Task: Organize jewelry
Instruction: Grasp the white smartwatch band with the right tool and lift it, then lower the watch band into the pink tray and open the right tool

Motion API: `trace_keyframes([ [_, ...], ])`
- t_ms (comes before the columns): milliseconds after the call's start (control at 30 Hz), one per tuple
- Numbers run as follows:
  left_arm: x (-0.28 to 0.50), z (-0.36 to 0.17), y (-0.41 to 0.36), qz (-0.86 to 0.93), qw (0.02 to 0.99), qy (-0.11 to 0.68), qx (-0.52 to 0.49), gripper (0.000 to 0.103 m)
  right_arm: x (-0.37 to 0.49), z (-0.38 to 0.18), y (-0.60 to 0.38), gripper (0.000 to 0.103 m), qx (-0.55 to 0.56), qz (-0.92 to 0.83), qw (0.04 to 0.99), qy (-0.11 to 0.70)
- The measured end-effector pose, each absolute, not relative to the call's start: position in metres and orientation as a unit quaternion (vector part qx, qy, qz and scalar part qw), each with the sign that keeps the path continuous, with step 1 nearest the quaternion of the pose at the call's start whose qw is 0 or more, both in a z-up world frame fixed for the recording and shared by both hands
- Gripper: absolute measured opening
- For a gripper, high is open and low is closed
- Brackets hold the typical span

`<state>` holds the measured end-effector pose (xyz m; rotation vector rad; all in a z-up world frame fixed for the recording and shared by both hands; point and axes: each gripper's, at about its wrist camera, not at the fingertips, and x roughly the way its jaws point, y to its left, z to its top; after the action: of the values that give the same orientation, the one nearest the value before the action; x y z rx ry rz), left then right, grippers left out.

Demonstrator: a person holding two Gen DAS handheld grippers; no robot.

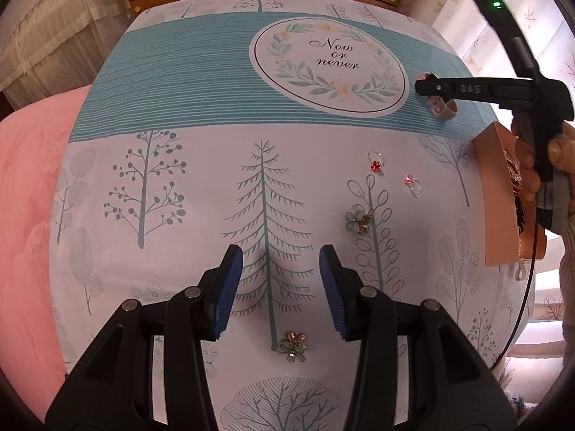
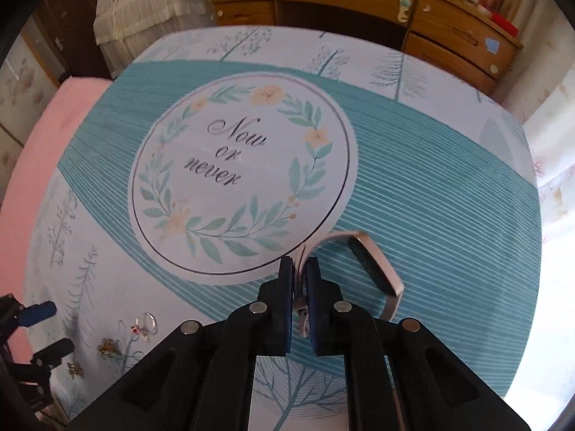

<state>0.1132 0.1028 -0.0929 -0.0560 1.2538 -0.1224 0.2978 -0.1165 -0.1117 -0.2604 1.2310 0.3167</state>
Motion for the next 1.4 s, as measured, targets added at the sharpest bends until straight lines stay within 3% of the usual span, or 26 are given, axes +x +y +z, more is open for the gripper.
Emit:
trace_keyframes([
  [333,0.093,-0.059,0.086,-0.056,0.827,0.559,-0.002,0.041,0.197,-0.001,-0.144,0.006,-0.027,0.147,0.855,0.496],
  [567,0.069,-0.046,0.068,-0.063,0.835,0.545,0.026,0.041,0.112,0.038,-0.191,0.006,-0.005,0.124,0.863,0.490],
  [1033,0.039,-0.050,0.068,-0.045,0.828,0.557,0.036,0.041,0.068,-0.051,-0.258,0.006,0.025,0.031,0.840,0.540],
  [1200,0.037,-0.051,0.071,-0.039,0.827,0.560,0.032,0.041,0.081,-0.056,-0.255,0.006,0.013,0.026,0.845,0.535],
  [1400,0.036,-0.046,0.072,-0.040,0.830,0.556,0.024,0.041,0.086,-0.050,-0.248,0.014,0.001,0.015,0.845,0.535],
])
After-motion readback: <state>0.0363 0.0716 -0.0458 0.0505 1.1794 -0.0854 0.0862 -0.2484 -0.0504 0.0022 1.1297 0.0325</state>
